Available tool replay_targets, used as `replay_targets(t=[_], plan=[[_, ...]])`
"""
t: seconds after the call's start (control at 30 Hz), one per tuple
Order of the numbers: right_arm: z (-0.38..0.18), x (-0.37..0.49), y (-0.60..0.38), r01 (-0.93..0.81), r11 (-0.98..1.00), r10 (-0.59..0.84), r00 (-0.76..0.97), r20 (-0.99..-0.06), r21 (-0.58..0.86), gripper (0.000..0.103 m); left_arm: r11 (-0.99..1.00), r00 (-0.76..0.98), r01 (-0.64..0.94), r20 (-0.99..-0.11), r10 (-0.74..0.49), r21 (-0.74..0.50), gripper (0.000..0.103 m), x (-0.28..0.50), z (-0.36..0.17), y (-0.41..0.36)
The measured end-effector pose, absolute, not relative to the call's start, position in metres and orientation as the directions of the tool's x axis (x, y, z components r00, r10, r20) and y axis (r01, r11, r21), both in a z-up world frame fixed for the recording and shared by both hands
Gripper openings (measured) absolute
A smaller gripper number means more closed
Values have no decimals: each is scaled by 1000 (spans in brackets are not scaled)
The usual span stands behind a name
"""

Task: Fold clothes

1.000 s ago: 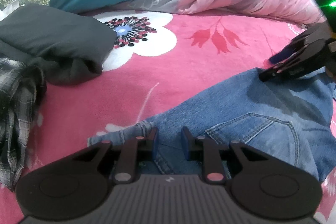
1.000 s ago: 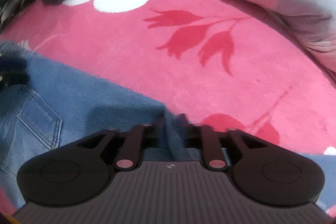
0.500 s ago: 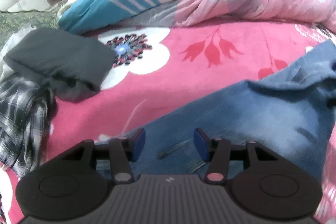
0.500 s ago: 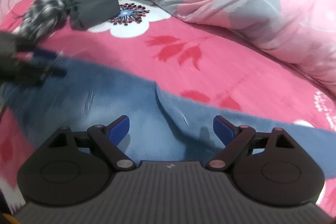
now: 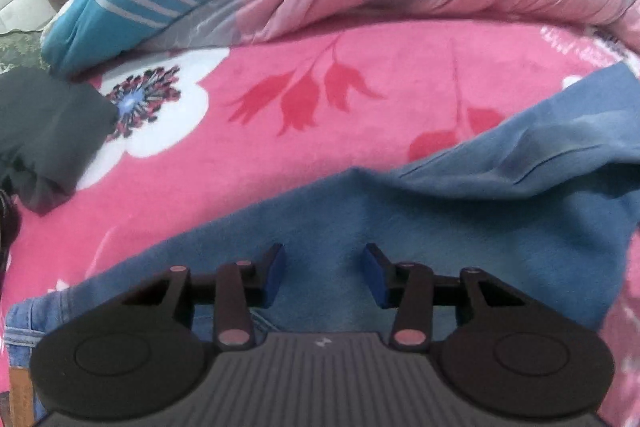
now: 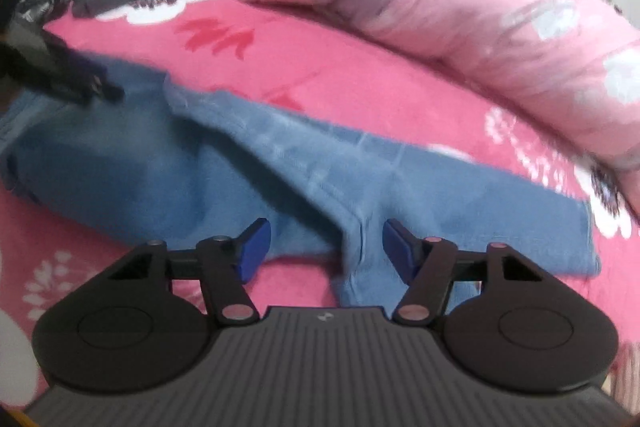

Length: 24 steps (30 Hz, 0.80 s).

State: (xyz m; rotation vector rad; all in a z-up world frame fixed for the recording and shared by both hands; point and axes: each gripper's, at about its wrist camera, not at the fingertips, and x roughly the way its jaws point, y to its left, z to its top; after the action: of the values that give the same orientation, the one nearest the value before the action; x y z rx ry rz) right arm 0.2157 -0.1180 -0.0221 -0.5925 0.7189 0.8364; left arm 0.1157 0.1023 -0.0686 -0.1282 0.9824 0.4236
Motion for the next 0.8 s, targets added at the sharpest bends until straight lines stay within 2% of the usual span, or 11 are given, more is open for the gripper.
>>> replay_targets(t=[0.13, 0.23, 0.37, 0.47, 0.57, 0.63, 0.67, 0.7, 0.8], plan=[[-31, 220, -117, -826, 533, 464, 465, -754, -182, 53, 904, 480, -412, -817, 319, 112, 46, 117, -75, 99], [-42, 223, -134, -792, 587, 414, 471, -779, -167, 51, 897, 478, -425, -811, 336, 122, 47, 118, -78, 97], [-64, 213, -162, -786, 579, 299, 453, -840, -218, 51, 889, 480, -441, -807, 346, 119, 47, 120, -81, 97], [-86, 216, -171, -808, 544, 224, 402, -888, -228, 57, 892, 484, -435, -805, 344, 120, 47, 119, -82, 97], [-94, 225, -173, -818, 537, 242, 382, -892, -205, 61, 898, 487, -423, -806, 338, 121, 47, 120, -82, 98], [-89, 231, -173, -806, 556, 240, 386, -891, -200, 45, 902, 489, -416, -808, 328, 115, 47, 121, -81, 100], [-86, 234, -173, -800, 567, 238, 389, -890, -198, 20, 904, 489, -413, -811, 323, 111, 47, 122, -80, 101], [-82, 235, -173, -790, 569, 222, 417, -881, -230, 6, 907, 490, -408, -812, 316, 107, 47, 123, -79, 102], [-68, 247, -176, -739, 587, 162, 508, -846, -332, 7, 918, 502, -387, -814, 291, 89, 45, 125, -74, 104]])
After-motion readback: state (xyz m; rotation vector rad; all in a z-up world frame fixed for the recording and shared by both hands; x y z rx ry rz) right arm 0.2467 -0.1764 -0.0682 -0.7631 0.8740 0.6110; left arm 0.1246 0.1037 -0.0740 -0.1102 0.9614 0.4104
